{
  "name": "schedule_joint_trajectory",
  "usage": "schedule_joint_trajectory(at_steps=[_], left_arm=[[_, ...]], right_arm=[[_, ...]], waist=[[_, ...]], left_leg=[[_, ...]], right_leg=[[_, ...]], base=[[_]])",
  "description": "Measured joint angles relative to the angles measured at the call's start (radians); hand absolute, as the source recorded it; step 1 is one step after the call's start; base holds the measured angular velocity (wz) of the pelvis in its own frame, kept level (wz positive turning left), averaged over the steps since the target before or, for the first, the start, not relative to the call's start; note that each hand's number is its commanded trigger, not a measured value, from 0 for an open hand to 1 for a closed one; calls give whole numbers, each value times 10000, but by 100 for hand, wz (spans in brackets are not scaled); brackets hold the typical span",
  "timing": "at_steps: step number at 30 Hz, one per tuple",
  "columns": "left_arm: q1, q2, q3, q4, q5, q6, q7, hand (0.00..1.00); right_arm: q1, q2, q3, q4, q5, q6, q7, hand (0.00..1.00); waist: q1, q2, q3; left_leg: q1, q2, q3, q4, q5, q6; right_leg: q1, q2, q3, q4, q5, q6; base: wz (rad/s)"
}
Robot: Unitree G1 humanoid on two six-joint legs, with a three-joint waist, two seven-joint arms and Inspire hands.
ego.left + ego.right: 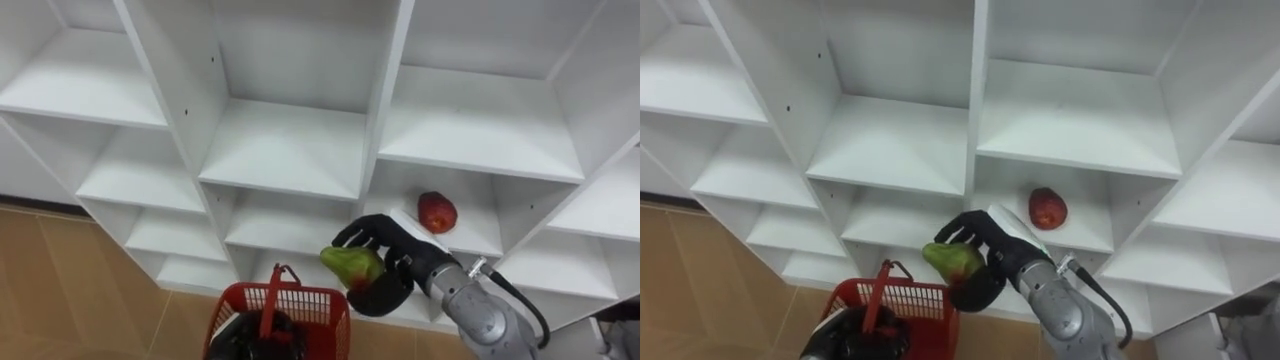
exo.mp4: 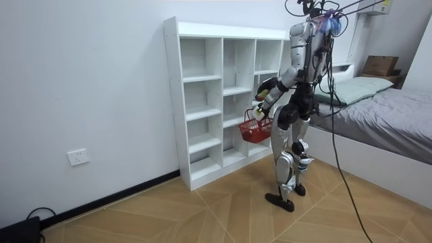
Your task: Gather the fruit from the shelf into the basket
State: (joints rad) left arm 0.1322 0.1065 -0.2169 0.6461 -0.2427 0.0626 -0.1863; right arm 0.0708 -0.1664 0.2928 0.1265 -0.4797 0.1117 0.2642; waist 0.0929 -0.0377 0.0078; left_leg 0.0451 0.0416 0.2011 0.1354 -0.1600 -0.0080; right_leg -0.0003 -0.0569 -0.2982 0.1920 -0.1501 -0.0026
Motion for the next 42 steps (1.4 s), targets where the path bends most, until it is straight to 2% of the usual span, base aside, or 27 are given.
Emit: schedule_joint_trajectory(at_steps=[5, 15, 21, 27, 32, 37, 42], left_arm=[[-5, -20, 89, 0, 12, 21, -31, 100], [-4, -106, 80, -14, 75, 35, -222, 100], [-13, -153, 76, -191, 137, 31, -221, 100], [-4, -173, 81, -189, 260, 31, -232, 100], [-22, -246, 73, -189, 1662, 26, -226, 100], [-42, -250, 72, -189, 1764, 22, -208, 100], [-49, -253, 30, -188, 1767, 22, -104, 100]], right_arm=[[-10, 62, 18, 841, 6, -2, 15, 100], [-16, 217, 99, 1439, 18, 51, 121, 100], [-18, 245, 239, 1745, 26, 130, 256, 100], [-108, 546, 234, 1745, 25, 145, 728, 100], [-534, 724, 388, 1744, 83, 131, 990, 100], [-746, 814, 430, 1746, 227, 119, 1002, 100], [-851, 790, 638, 1747, 1273, 126, 984, 100]], waist=[[2, -32, -23], [37, -55, -36], [239, -57, -34], [237, -62, 1], [248, -117, 50], [247, -147, 53], [248, -204, 64]], left_leg=[[-9, 4, 1, -1, 1, -1], [8, 1, 18, 4, 1, -1], [15, -2, -3, 9, 2, -1], [-9, -17, -84, 11, 2, -1], [-25, -18, -72, 15, 1, -1], [-22, -21, -107, 15, 2, -1], [-18, -21, -115, 15, 2, -1]], right_leg=[[-3, 8, -2, -39, 0, 0], [29, 6, -1, -61, -1, 2], [45, 0, -21, -57, -2, 3], [48, -17, -67, -50, -9, 14], [21, -22, -59, -42, -20, 21], [31, -25, -68, -44, -21, 23], [55, -25, -108, -64, -21, 23]], base=[[0], [0], [1], [1], [0], [0], [0]])
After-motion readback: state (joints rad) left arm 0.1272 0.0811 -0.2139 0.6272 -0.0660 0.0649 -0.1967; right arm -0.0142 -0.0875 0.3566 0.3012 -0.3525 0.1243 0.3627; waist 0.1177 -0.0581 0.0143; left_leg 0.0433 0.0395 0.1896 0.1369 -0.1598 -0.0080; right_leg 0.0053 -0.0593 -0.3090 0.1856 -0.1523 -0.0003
